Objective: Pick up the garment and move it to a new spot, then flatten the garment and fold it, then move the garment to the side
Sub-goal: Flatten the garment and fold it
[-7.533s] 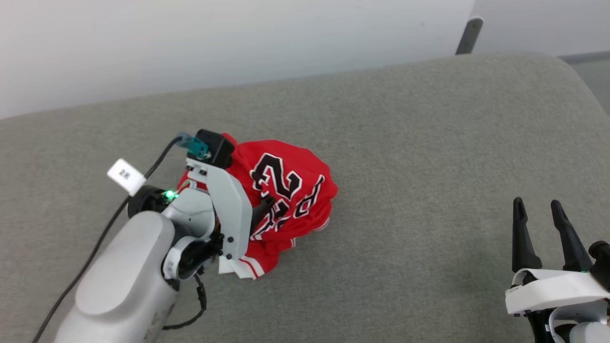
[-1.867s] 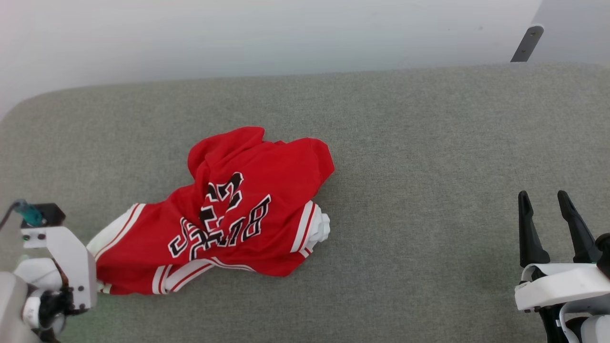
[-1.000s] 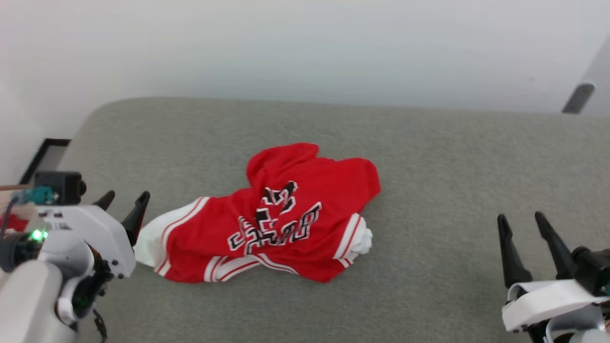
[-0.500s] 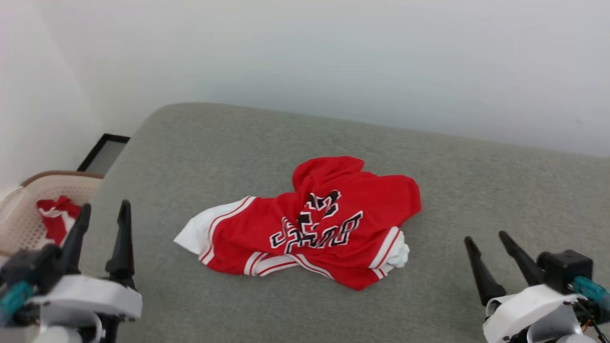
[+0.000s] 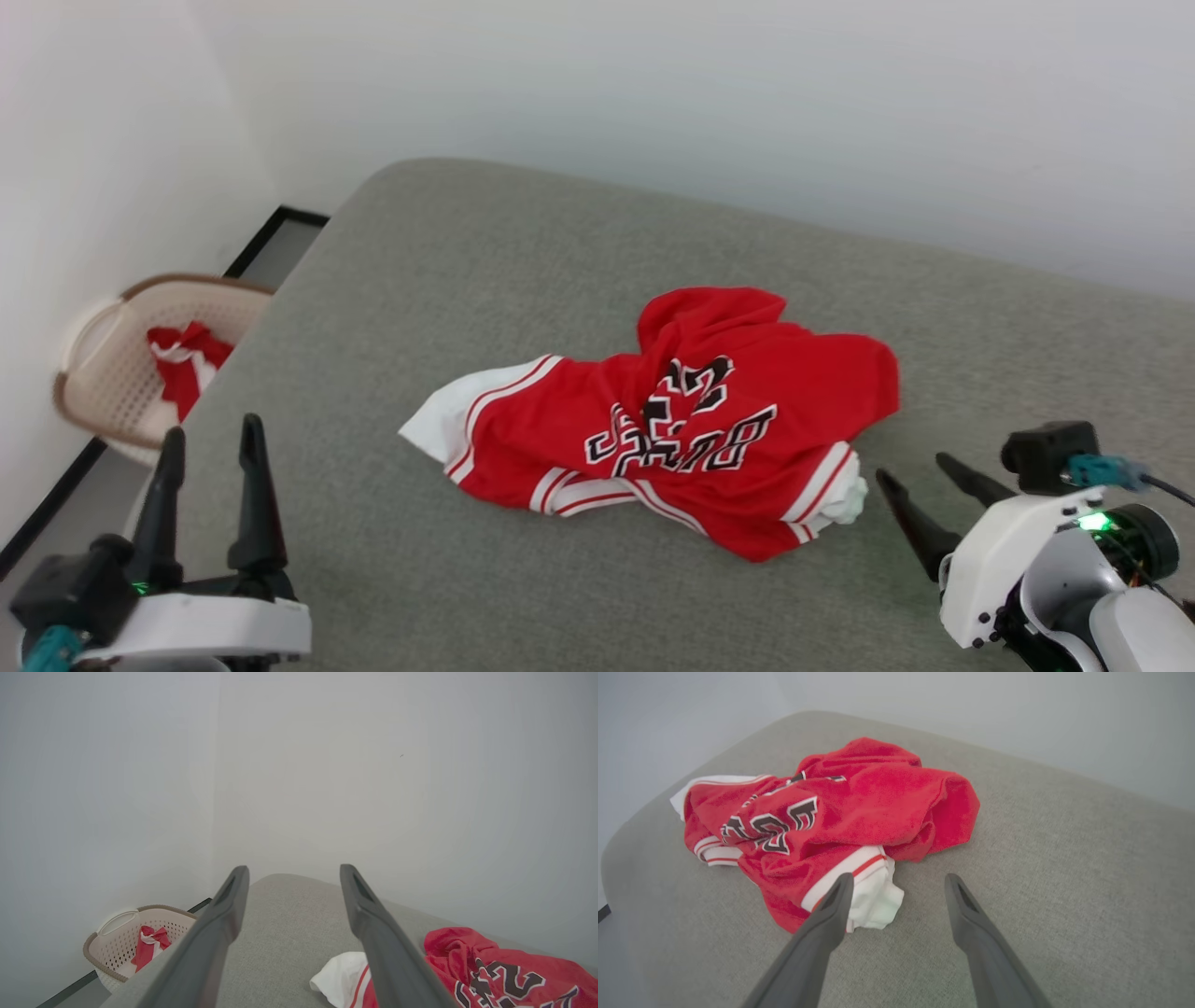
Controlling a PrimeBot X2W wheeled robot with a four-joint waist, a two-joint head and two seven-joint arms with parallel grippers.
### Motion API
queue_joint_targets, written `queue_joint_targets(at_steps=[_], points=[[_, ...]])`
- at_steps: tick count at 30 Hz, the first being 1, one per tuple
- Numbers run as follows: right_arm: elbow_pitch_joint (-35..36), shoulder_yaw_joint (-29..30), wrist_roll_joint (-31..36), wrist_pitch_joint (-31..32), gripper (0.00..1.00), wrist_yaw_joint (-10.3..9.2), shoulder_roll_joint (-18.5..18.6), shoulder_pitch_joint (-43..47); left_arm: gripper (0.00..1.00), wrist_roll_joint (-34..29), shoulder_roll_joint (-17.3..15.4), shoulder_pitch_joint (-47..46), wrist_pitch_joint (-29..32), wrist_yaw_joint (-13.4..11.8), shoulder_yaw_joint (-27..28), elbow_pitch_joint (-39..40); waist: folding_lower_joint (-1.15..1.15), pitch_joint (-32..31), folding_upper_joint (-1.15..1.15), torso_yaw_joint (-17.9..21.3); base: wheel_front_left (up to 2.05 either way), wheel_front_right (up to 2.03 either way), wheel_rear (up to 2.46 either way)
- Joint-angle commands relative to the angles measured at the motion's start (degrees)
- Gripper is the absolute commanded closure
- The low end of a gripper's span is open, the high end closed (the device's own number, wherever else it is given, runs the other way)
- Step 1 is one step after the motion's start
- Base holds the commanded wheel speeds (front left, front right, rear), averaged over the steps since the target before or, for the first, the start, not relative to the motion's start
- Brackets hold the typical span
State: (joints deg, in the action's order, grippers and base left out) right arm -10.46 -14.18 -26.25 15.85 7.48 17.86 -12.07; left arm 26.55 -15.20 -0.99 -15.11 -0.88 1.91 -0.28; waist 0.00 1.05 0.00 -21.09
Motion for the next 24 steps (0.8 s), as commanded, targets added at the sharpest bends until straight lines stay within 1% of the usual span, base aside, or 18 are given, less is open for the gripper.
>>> queue_joint_targets(at_steps=[1,5,9,13,18,19,20,24], points=[[-0.5,-0.9,-1.0,2.3,0.0,0.02,0.6,-1.2,0.0,-1.4,1.5,0.4,0.0,1.2,1.0,0.1,0.0,1.9,0.0,-1.9,0.0,0.0,0.0],[-1.6,-2.6,-3.0,7.6,0.0,0.02,1.7,-3.1,0.0,-3.8,4.9,-0.1,0.0,3.7,3.3,-0.5,0.0,3.3,0.0,-3.2,0.0,0.0,0.0],[-3.4,-3.9,-3.5,10.4,0.0,0.02,2.6,-4.9,0.0,-6.2,7.4,-1.2,0.0,5.4,4.7,-1.2,0.0,4.5,0.0,-4.2,0.0,0.0,0.0],[-6.0,-5.0,-2.6,12.6,0.0,0.02,2.6,-6.5,0.0,-7.5,9.2,-2.0,0.0,6.6,5.9,-1.6,0.0,5.4,0.0,-4.8,0.0,0.0,0.0],[-9.2,-6.7,-1.9,13.7,0.01,0.02,2.0,-7.9,0.0,-8.0,10.6,-2.4,0.0,7.6,6.9,-1.9,0.0,6.1,0.0,-5.1,0.0,0.0,0.0],[-9.8,-7.0,-1.7,13.3,0.69,0.02,2.0,-8.4,0.0,-8.1,10.8,-2.4,0.0,7.8,7.0,-2.0,0.0,6.2,0.0,-5.0,0.0,0.0,0.0],[-10.3,-7.4,-1.3,13.0,1.0,0.02,2.1,-8.9,0.0,-8.2,10.9,-2.4,0.0,7.9,7.1,-2.0,0.0,6.2,0.0,-5.0,0.0,0.0,0.0],[-11.8,-7.1,-1.9,11.5,1.0,0.02,1.9,-10.0,0.0,-8.3,11.4,-2.2,0.0,8.2,7.9,-2.0,0.0,6.2,0.0,-4.3,0.0,0.0,0.0]])
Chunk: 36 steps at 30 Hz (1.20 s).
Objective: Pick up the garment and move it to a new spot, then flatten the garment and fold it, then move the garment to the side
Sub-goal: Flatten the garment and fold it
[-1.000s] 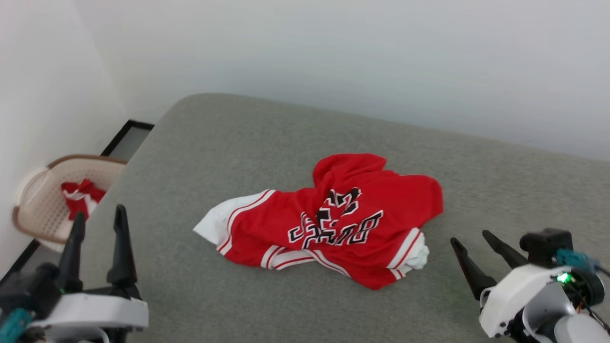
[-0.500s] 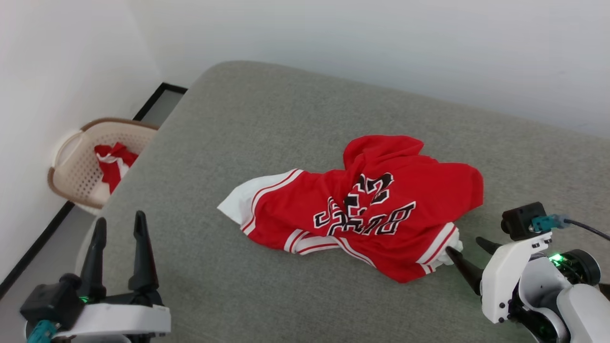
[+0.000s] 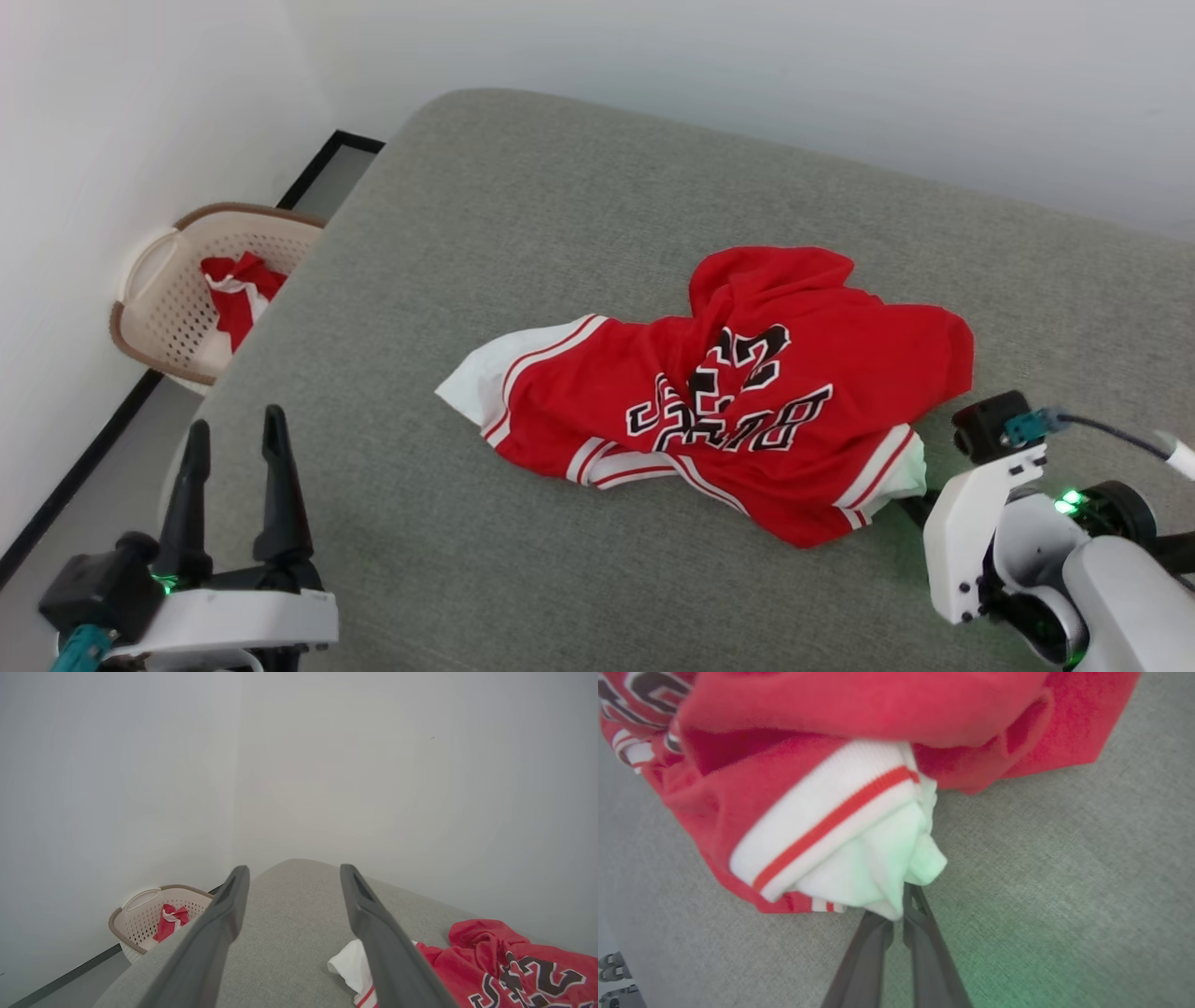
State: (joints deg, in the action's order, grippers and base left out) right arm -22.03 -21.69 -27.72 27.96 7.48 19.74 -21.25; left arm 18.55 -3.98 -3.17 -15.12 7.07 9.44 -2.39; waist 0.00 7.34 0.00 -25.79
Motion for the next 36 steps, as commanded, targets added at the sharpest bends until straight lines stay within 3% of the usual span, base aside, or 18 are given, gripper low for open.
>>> queue_joint_targets(at_steps=[1,11,23,36], points=[[-0.5,0.6,-0.7,-1.0,1.0,0.02,0.0,-1.1,0.0,-0.2,0.3,0.1,0.0,0.3,0.6,0.2,0.0,-0.1,0.0,0.8,0.0,0.0,0.0],[1.3,2.9,-3.0,-2.0,1.0,0.02,2.8,-2.1,0.0,-0.1,0.4,1.6,0.0,0.4,2.4,1.0,0.0,-2.3,0.0,4.6,0.0,0.0,0.0],[2.1,10.6,-1.4,-2.3,1.0,0.02,7.6,1.3,0.0,-0.2,-2.3,3.5,0.0,0.4,1.2,1.1,0.0,-5.2,0.0,10.6,0.0,0.0,0.0],[-3.2,17.6,1.1,-3.2,1.0,0.02,7.5,4.6,0.0,-0.1,-3.9,3.4,0.0,0.4,0.1,0.5,0.0,-5.4,0.0,15.0,0.0,0.0,0.0]])
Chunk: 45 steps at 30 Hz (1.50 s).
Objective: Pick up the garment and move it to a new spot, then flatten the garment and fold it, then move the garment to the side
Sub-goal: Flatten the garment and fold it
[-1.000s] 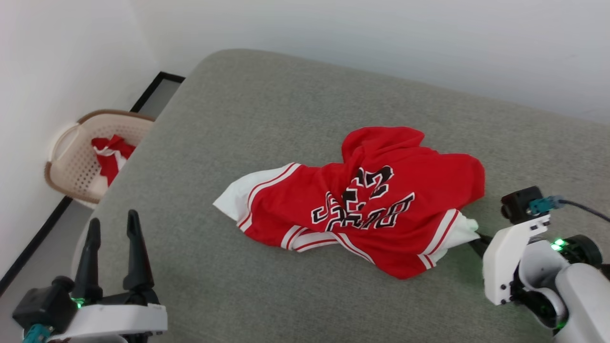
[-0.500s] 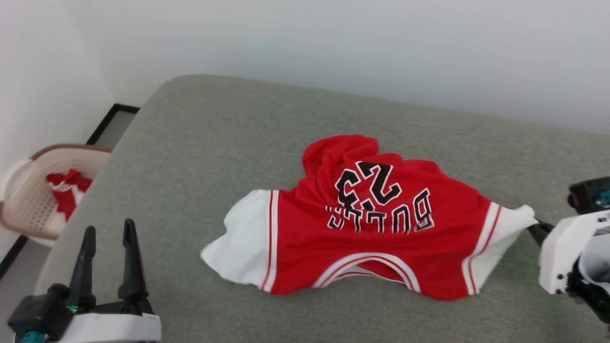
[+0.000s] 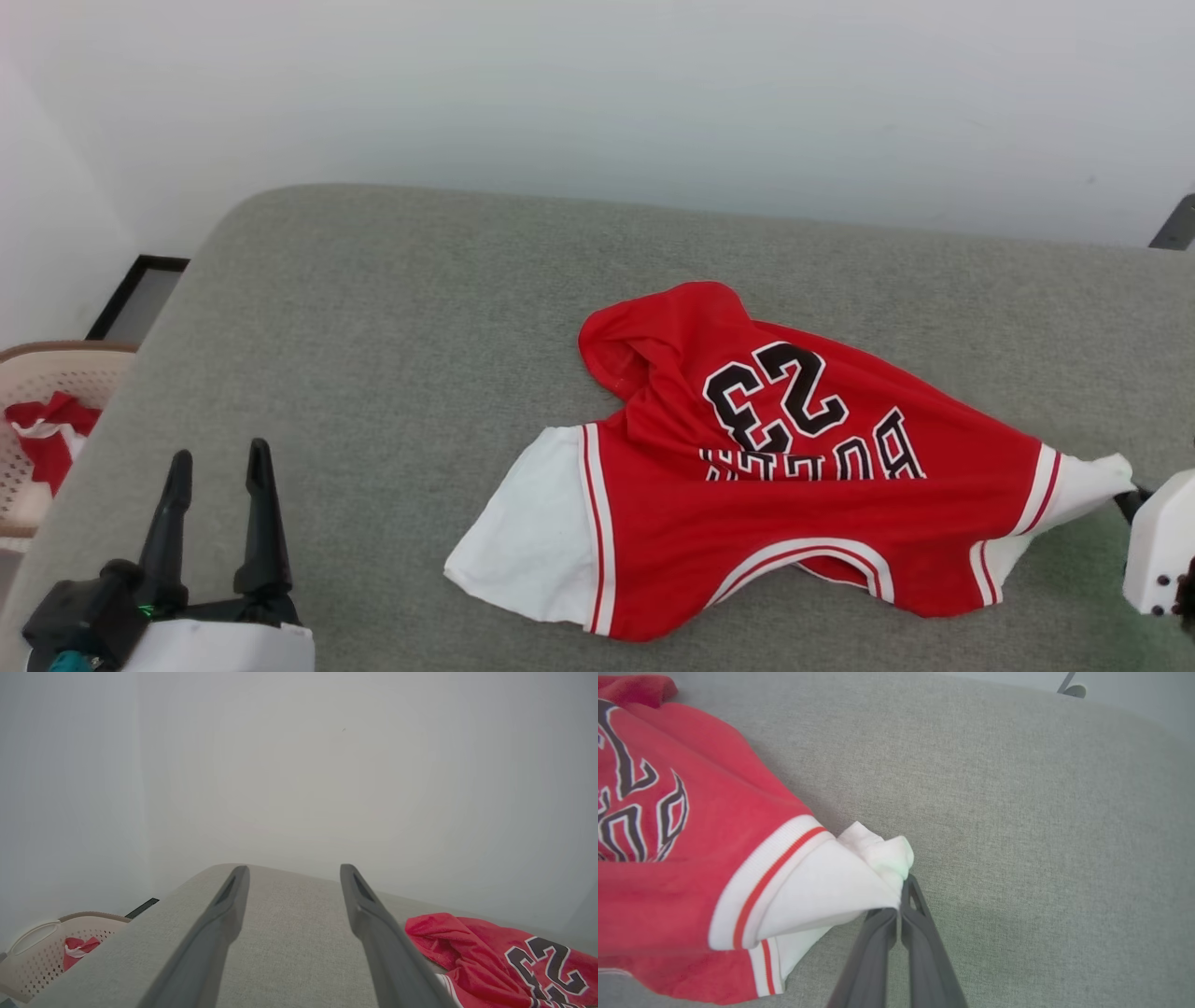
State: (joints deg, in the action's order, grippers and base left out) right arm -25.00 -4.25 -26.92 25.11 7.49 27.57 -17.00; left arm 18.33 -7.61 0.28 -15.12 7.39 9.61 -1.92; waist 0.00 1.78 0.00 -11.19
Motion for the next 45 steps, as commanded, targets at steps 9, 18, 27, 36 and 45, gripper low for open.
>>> queue_joint_targets(at_steps=[9,18,27,36,45], points=[[-9.2,0.0,0.7,-2.2,1.0,0.0,-2.8,-2.2,0.0,0.9,-0.8,-1.4,0.0,0.1,-1.2,-1.3,0.0,1.0,0.0,0.8,0.0,0.0,0.0],[-16.7,-1.8,0.4,-6.4,0.0,0.0,-3.0,-7.2,0.0,1.3,-1.4,-2.4,0.0,0.1,-2.3,-2.3,0.0,1.5,0.0,0.5,0.0,0.0,0.0],[-14.5,-3.9,-2.2,-10.3,0.0,0.0,-1.5,-9.0,0.0,2.3,-3.4,-1.6,0.0,0.1,-3.1,-2.6,0.0,1.0,0.0,2.6,0.0,0.0,0.0],[-3.7,-3.4,-2.8,-18.8,0.0,0.0,-1.5,-4.5,0.0,4.9,-6.6,-1.2,2.0,0.1,-4.6,-1.8,0.0,0.5,0.0,6.4,0.0,0.0,0.0],[6.8,0.7,0.7,-27.2,0.0,0.0,-4.9,2.7,0.0,6.7,-8.7,-1.0,4.1,0.1,-5.2,-0.3,0.0,1.6,0.0,10.2,0.0,0.0,0.0]])
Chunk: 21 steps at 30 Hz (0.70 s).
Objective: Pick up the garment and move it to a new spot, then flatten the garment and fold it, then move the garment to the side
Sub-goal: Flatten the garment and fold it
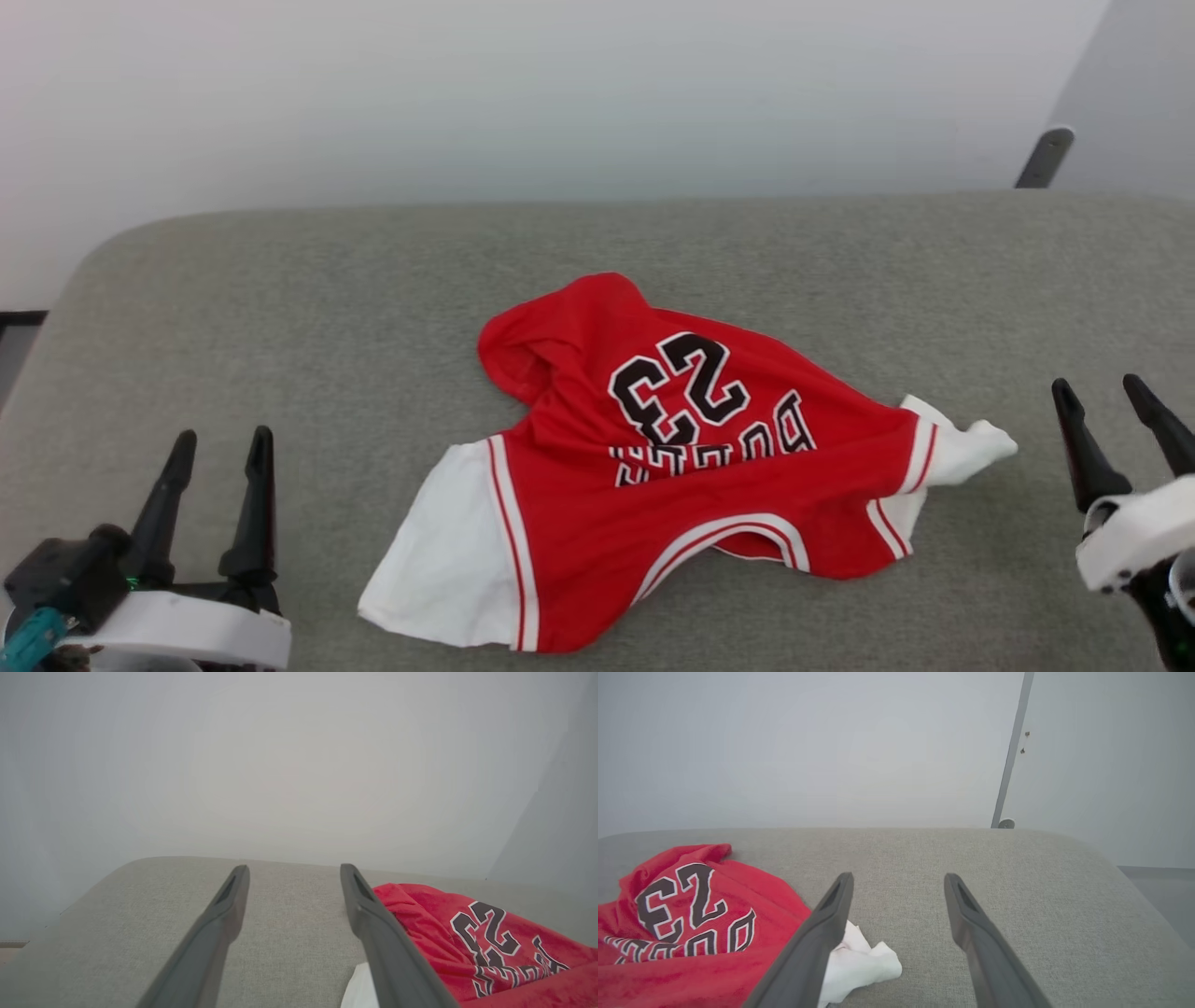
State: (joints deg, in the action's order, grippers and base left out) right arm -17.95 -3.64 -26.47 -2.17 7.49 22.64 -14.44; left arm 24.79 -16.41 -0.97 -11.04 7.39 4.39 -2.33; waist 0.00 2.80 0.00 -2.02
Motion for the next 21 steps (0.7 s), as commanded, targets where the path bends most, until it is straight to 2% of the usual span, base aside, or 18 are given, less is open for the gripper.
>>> queue_joint_targets(at_steps=[1,11,21], points=[[1.0,0.7,1.0,-0.9,0.0,0.01,-0.6,1.2,0.0,0.4,-0.1,0.2,0.3,0.1,0.0,0.3,0.0,0.8,0.0,1.5,0.0,0.0,0.0],[10.0,5.7,7.0,-7.6,0.0,0.0,-7.8,8.5,0.0,2.6,-3.8,-2.8,4.0,0.1,-2.0,1.8,0.0,2.8,0.0,5.2,0.0,0.0,0.0],[12.8,6.6,9.1,-9.9,0.0,0.01,-12.5,10.6,0.0,6.6,-7.9,-8.4,9.2,0.1,-5.7,2.7,0.0,4.4,0.0,6.7,0.0,0.0,0.0]])
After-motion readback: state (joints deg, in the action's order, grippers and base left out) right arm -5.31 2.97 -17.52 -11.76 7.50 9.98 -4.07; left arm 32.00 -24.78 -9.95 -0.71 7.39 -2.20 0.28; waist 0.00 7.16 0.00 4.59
